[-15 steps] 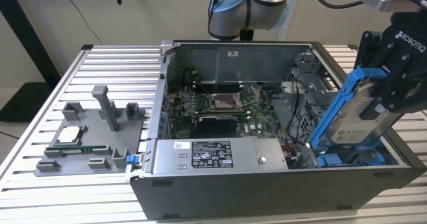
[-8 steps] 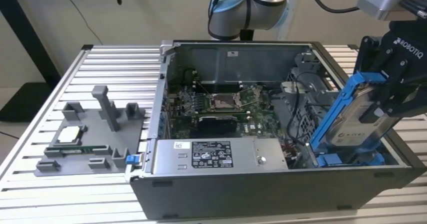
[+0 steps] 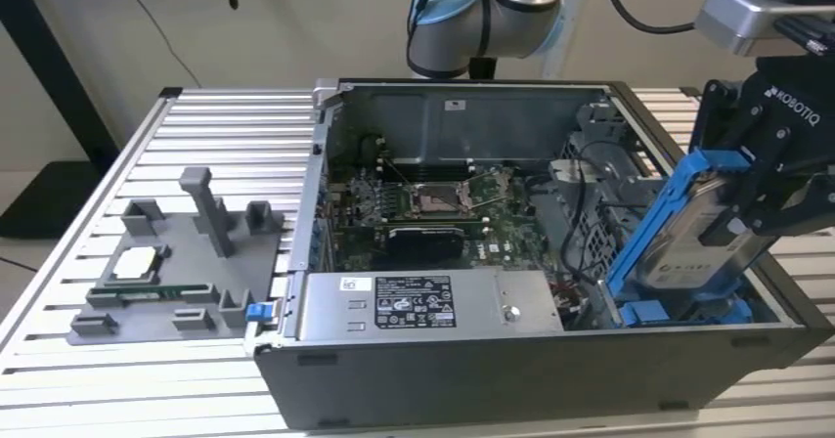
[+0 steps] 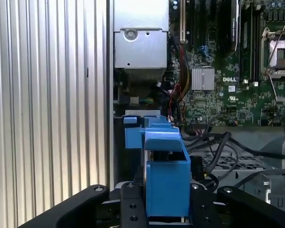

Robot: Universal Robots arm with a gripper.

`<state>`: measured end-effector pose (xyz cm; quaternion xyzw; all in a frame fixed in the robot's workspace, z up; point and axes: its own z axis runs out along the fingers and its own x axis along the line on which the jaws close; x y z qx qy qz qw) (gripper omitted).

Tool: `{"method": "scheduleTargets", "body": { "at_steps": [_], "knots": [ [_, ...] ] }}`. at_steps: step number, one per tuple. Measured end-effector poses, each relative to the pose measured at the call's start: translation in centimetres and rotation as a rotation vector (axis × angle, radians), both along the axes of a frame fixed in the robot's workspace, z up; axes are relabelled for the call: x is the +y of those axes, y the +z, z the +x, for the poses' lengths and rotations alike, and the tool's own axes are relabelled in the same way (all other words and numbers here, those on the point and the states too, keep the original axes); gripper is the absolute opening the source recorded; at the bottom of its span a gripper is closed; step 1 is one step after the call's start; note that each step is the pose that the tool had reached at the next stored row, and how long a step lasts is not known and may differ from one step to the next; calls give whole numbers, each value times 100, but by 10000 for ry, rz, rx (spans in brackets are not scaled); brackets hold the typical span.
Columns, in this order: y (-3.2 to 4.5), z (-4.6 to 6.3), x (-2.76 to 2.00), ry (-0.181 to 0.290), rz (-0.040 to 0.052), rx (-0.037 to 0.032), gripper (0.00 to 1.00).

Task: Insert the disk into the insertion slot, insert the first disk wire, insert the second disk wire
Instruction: 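Insert the disk into the insertion slot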

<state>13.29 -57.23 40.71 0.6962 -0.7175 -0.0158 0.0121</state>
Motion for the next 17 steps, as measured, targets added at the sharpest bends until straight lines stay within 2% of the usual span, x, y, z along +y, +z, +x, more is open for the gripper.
{"method": "scheduleTargets", "body": {
  "at_steps": [7,17],
  "knots": [
    [-65,8,22,-2,43,0,0],
    [-243,27,28,-5,54,0,0]
  ]
}}
